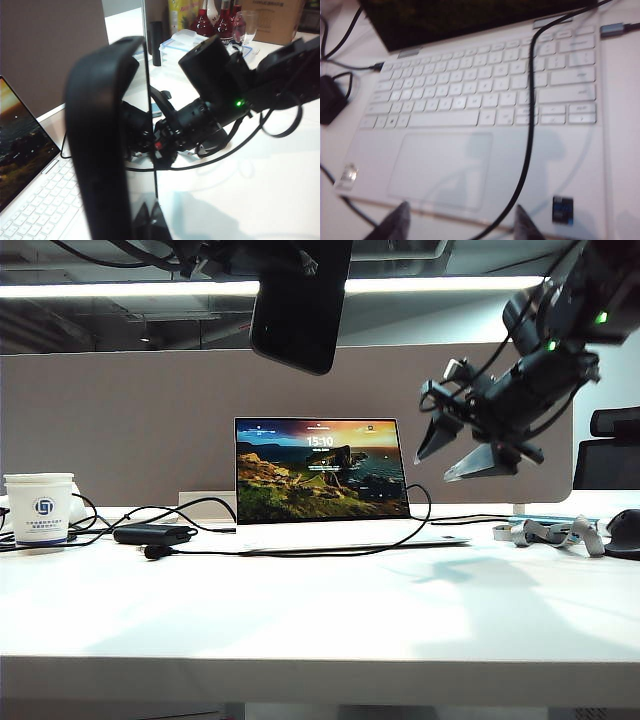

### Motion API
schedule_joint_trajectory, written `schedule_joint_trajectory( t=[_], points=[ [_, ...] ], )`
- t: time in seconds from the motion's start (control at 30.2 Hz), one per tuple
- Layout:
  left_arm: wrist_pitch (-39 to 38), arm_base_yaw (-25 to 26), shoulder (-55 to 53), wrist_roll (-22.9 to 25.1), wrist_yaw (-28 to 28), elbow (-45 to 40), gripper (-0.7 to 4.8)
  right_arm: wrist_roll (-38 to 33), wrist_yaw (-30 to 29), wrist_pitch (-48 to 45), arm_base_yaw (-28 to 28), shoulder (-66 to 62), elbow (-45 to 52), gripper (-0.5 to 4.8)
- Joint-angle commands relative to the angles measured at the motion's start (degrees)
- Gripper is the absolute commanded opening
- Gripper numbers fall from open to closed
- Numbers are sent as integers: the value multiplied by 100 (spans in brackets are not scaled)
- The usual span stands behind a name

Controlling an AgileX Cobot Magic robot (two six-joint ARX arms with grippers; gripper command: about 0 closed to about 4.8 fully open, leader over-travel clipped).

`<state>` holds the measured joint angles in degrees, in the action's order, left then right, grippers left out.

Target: Pick up the black phone, pick up the charger plug, insert the charger plug into the phone's charging port, and finally place the connected phone back on the desk.

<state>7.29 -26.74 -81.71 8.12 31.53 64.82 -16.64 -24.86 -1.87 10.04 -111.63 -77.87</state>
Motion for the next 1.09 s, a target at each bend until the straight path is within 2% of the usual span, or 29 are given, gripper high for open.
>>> schedule_joint_trajectory(
  t=[0.03,0.4,0.89,0.93,0.96,1.03,1.09],
  points=[
    [138,-4,63,-2,70,26,-6,-199,68,-632,7,-238,-15,274],
    [109,-4,164,-4,68,26,-6,-809,269,-1491,7,-833,-15,274],
    [131,-9,236,-24,68,26,-6,-1084,304,-1646,7,-1115,-24,273],
    [133,-9,236,-22,68,26,-6,-1082,299,-1644,7,-1132,-26,259],
    [133,-9,238,-22,68,26,-6,-1080,286,-1646,7,-1150,-26,198],
    [133,-9,243,-22,68,26,-6,-1078,232,-1663,7,-1169,-31,9],
    [131,-9,247,-22,68,26,-6,-1062,223,-1674,7,-1169,-31,-4]
  ],
)
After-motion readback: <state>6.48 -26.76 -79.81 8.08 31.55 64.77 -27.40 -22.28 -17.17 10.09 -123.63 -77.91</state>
